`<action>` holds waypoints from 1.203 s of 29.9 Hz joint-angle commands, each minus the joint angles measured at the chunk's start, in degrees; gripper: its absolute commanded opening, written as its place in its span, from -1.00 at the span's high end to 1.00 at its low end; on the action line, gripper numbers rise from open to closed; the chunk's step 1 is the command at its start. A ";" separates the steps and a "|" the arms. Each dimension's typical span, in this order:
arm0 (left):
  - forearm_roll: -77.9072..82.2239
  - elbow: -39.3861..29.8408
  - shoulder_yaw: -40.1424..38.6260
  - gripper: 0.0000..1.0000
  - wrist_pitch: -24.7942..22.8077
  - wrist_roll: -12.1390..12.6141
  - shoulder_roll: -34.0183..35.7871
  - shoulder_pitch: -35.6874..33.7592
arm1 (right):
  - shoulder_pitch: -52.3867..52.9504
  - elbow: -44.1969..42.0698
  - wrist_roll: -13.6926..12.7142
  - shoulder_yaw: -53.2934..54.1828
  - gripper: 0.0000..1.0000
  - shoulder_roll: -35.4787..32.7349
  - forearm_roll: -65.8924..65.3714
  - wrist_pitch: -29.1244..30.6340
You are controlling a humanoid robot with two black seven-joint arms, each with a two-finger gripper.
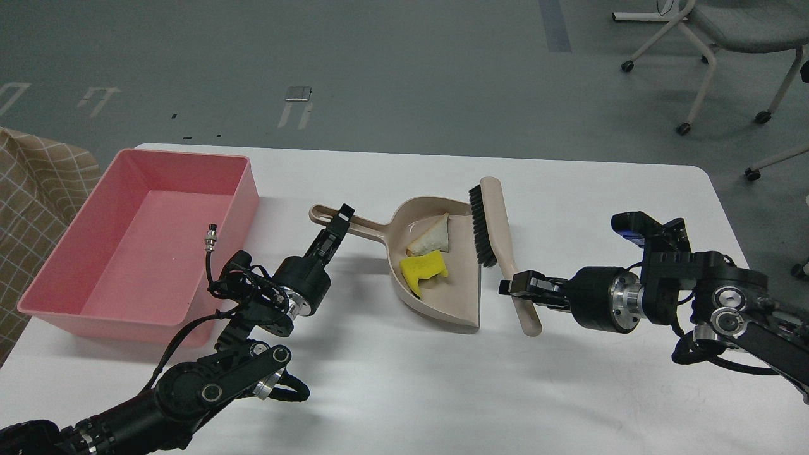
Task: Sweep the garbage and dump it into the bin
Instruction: 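Lift the brush away from the dustpan with the right gripper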
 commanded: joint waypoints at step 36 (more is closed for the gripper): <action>-5.99 -2.54 -1.08 1.00 0.00 -0.19 0.06 -0.70 | -0.88 -2.72 0.89 7.85 0.95 -12.20 10.74 2.90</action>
